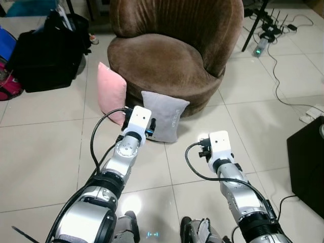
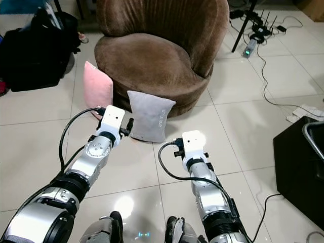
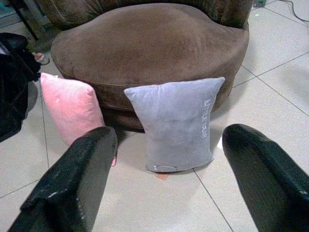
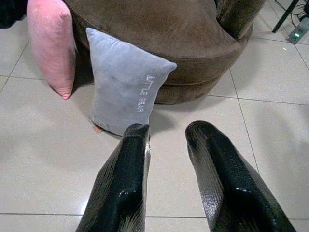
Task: Move the pillow to the sofa from floor
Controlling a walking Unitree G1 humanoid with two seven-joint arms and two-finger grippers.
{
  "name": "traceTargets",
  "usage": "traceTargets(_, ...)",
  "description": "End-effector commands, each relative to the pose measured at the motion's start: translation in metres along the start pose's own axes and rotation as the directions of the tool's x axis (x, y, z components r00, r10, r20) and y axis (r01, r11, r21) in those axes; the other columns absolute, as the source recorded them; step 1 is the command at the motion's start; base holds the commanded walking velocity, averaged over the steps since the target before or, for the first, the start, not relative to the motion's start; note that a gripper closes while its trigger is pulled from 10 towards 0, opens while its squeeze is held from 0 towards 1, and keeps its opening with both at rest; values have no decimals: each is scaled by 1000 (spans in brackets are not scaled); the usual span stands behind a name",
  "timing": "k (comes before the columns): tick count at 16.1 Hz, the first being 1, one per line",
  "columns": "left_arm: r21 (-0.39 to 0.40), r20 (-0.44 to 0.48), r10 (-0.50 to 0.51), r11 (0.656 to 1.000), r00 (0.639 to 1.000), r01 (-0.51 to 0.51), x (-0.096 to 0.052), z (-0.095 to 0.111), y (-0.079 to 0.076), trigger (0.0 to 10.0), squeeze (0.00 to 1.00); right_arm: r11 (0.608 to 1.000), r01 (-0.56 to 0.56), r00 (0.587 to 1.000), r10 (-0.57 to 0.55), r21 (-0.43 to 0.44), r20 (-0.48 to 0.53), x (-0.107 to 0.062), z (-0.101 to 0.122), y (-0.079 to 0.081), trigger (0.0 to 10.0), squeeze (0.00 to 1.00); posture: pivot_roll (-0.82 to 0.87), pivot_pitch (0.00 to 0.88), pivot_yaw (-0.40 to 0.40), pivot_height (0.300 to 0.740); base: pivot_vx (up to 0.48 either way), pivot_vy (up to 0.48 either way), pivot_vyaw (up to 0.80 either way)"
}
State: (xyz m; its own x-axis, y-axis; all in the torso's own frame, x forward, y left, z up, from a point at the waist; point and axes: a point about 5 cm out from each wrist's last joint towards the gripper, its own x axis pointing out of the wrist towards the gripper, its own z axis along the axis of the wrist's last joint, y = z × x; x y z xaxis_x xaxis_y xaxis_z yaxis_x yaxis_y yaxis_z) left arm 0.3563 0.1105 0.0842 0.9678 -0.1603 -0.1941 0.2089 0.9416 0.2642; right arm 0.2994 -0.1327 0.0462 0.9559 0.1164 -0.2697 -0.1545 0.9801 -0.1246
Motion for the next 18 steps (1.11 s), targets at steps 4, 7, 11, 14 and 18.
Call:
traceTargets(4,3,-10,9,1000,1000,-9,1,1,-1,10000,1000,1000,10,1000,-10,-5,-13,-1,-1,-5,10000,0,-188,175,-34,740,0,0,0)
traceTargets(7,-50,-35,20,998,999,-22,0,-5,7,10000,1000,998,70,997,-70,3,13,-1,5,-24,10000,0,-164,142,-51,740,0,0,0)
traceTargets(11,-59,11,60,997,998,-59,4,7,28,10000,1000,991,116,986,-124,73,113,-4,20,-45,10000,0,-122,80,-40,740,0,0,0)
traceTargets(14,-28,68,45,999,997,-43,8,24,32,10000,1000,989,109,975,-125,97,181,0,35,-44,10000,0,-117,69,-23,740,0,0,0)
traceTargets(18,-44,68,27,999,997,-24,6,21,31,10000,1000,994,60,984,-74,89,164,-8,27,-40,10000,0,-119,71,-20,740,0,0,0)
